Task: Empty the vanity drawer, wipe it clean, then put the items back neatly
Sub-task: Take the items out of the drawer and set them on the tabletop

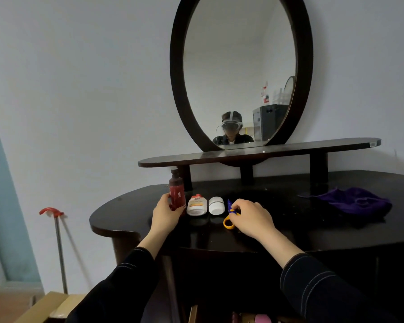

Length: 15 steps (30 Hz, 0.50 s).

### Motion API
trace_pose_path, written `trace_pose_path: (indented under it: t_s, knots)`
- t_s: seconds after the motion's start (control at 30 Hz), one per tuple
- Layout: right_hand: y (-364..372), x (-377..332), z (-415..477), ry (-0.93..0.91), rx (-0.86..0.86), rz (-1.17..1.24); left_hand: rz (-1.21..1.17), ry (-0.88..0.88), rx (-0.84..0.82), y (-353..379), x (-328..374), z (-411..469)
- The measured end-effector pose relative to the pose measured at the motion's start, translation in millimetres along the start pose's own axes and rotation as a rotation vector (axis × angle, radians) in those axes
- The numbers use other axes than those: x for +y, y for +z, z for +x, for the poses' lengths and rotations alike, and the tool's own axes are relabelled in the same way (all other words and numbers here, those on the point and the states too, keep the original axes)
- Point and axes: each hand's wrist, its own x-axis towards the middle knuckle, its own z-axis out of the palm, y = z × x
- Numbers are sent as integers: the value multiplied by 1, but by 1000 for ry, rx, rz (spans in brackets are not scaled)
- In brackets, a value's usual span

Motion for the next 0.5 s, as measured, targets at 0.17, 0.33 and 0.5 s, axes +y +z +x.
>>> trace_pose_path:
  t_s: [0.17,0.33,0.5]
  knots:
    - [-1,0,-1,-2,4,0,29,26,-30,0,0,0]
    - [-1,-2,-3,-14,-26,-12,33,25,-44,-2,2,-2]
    - [-1,-1,-3,6,-4,13,30,24,-49,-3,4,-6]
